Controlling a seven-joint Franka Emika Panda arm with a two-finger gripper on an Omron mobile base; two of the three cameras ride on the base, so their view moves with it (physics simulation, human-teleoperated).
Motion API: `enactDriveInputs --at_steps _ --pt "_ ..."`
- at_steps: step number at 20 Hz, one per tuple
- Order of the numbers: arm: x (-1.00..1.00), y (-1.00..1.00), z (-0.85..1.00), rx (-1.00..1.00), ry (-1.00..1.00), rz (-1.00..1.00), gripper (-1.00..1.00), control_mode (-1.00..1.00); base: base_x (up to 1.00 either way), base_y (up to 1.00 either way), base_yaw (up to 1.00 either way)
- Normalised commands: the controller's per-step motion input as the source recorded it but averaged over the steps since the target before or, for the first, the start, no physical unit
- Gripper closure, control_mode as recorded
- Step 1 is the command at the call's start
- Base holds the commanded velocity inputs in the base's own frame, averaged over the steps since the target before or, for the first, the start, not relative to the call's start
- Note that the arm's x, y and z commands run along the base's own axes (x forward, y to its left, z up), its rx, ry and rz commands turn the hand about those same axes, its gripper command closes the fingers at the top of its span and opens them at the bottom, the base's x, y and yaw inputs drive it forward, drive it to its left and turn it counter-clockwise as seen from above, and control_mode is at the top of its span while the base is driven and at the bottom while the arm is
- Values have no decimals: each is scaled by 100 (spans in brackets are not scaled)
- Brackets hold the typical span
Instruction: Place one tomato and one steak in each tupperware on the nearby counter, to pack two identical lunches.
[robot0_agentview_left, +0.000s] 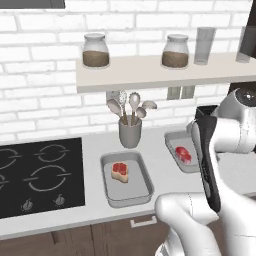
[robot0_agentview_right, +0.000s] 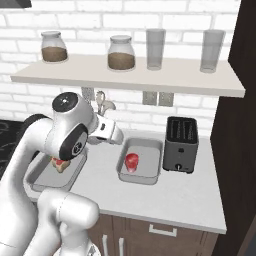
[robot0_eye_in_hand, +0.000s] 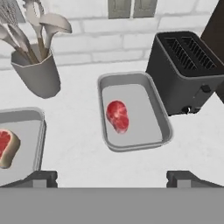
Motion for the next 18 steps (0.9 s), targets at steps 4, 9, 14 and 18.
enactDriveInputs --at_steps 4,9,14,18 --pt "-74 27 76 10 -12 -11 -100 -100 0 0 0" --pt "-42 15 44 4 -9 -3 -100 100 -38 2 0" --pt "0 0 0 0 0 0 -100 100 -100 3 0" --pt "0 0 0 0 0 0 -100 100 -100 0 -20"
